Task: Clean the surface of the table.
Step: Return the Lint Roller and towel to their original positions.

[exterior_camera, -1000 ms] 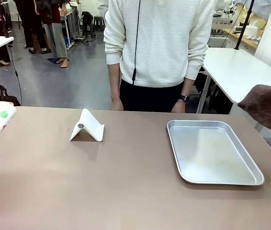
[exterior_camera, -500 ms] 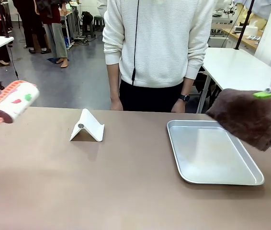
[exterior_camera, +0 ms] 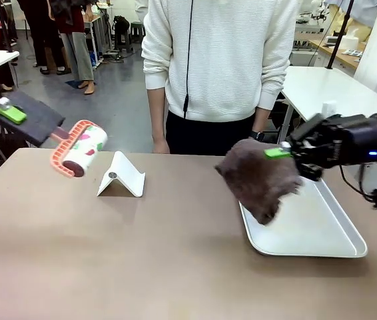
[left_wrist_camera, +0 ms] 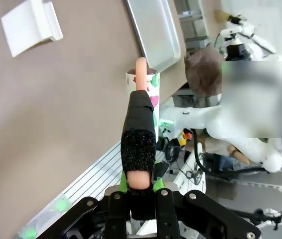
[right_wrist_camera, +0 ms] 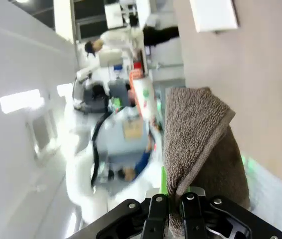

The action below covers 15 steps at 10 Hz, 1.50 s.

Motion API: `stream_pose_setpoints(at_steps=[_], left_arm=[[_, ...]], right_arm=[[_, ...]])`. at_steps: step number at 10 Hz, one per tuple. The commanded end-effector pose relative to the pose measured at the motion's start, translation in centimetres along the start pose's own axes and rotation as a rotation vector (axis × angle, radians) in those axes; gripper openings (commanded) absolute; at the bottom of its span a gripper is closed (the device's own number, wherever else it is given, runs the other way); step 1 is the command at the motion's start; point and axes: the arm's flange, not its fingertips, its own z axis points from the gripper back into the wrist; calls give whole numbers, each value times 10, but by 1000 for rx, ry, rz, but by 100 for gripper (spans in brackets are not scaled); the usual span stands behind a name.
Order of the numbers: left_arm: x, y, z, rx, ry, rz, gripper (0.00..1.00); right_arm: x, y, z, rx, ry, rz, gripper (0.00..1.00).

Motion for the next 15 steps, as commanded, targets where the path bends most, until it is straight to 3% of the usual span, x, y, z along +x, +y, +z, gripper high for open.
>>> stream_pose_setpoints(at_steps=[1, 2, 4, 6, 7, 8, 12, 13, 14, 15], left_arm=[[-9, -14, -16, -28, 3, 9, 19], [-10, -17, -21, -40, 17, -1, 19], [-8, -19, -27, -52, 13, 19, 19], [2, -17, -38, -47, -9, 63, 19], [6, 0, -38, -103, 49, 71, 19], [-3, -15, -30, -28, 19, 20, 19], [0, -9, -32, -33, 27, 33, 19], [16, -19, -41, -43, 34, -10, 19], [45, -24, -58, -38, 66, 8, 19], [70, -29, -76, 24, 74, 59, 19]], right_arm=[[-14, -17, -52, -88, -278, 50, 7], [-7, -25, -62, -132, -337, 72, 7], [-1, -44, -81, -175, -212, -8, 7], [0, -53, -83, -161, -146, -70, 7], [6, -46, -65, -62, 35, -174, 7], [-1, -52, -92, -190, -185, -44, 7], [-1, -52, -92, -190, -185, -44, 7], [3, -53, -85, -182, -160, -61, 7], [14, -53, -106, -185, -206, -32, 7], [22, -56, -126, -185, -177, -20, 7]])
